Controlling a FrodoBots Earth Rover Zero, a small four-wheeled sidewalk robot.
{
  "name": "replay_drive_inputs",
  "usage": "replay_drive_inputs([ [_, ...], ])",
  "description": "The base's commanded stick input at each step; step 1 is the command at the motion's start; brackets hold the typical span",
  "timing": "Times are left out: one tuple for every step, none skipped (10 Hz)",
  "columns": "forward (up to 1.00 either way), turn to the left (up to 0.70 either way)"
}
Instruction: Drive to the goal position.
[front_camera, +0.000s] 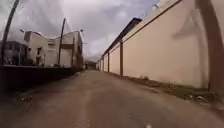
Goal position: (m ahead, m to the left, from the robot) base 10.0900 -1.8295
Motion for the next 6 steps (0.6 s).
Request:
replay_drive_inputs([
  [0.7, 0.02],
  [0.7, 0.0],
  [0.7, 0.0],
  [0.7, 0.0],
  [0.7, 0.0],
  [0.7, 0.0],
])
